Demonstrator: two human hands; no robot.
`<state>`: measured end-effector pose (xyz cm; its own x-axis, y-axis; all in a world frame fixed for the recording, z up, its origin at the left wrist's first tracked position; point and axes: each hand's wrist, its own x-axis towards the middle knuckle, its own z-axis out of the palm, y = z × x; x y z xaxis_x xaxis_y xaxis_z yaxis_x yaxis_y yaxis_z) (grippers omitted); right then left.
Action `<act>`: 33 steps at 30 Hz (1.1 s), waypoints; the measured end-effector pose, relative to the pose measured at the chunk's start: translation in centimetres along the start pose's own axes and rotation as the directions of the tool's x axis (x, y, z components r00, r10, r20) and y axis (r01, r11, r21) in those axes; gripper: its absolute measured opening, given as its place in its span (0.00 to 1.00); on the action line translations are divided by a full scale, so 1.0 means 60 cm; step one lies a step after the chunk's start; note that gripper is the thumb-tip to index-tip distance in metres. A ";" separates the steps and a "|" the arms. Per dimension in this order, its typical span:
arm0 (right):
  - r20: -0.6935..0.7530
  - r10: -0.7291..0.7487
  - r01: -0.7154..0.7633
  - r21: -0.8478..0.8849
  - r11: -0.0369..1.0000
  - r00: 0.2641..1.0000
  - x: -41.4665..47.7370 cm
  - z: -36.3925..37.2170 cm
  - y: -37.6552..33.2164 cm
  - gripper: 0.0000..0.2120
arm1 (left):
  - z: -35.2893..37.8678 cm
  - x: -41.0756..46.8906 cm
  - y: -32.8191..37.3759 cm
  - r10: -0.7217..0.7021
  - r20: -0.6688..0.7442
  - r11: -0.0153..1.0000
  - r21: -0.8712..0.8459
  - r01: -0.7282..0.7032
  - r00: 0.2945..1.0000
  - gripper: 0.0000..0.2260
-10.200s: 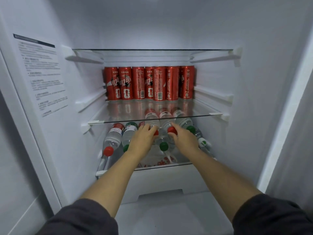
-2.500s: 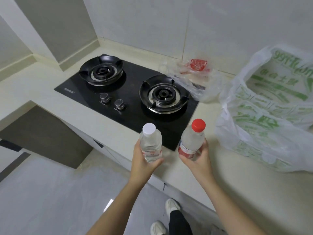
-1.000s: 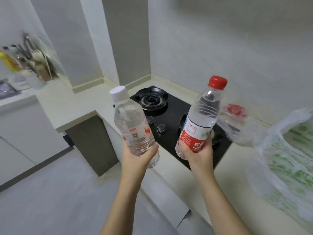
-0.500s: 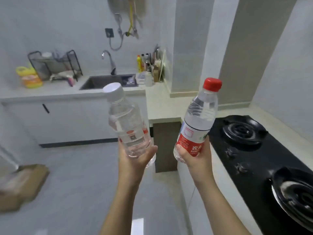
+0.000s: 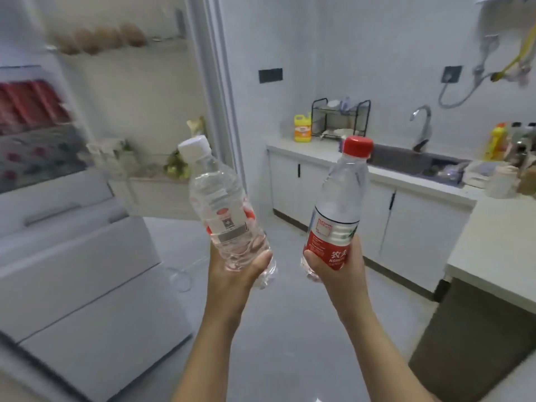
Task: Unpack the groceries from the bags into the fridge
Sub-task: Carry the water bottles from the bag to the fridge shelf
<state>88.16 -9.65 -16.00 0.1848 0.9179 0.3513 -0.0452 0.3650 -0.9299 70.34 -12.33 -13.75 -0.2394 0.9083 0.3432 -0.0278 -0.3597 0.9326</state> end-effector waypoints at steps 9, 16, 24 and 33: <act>0.374 0.011 -0.104 0.231 0.967 0.927 -0.041 0.205 -0.031 0.28 | -0.188 -0.067 0.083 0.119 -0.357 0.986 0.155 -0.067 0.926 0.30; 0.511 -0.074 -0.077 0.267 0.961 0.857 -0.112 0.337 -0.079 0.24 | -0.332 -0.136 0.149 0.233 -0.497 0.936 0.347 -0.055 0.836 0.24; 0.600 -0.160 -0.058 0.327 0.943 0.784 -0.155 0.423 -0.139 0.25 | -0.435 -0.187 0.213 0.333 -0.619 0.912 0.403 -0.077 0.711 0.30; 0.626 -0.172 -0.071 0.344 0.936 0.761 -0.167 0.462 -0.153 0.27 | -0.466 -0.210 0.232 0.372 -0.659 0.902 0.422 -0.088 0.654 0.32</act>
<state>59.48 -17.87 -7.94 -0.4660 0.7329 0.4957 -0.3928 0.3306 -0.8581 45.81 -34.74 -8.21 -0.8062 0.3193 0.4981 0.4056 -0.3145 0.8582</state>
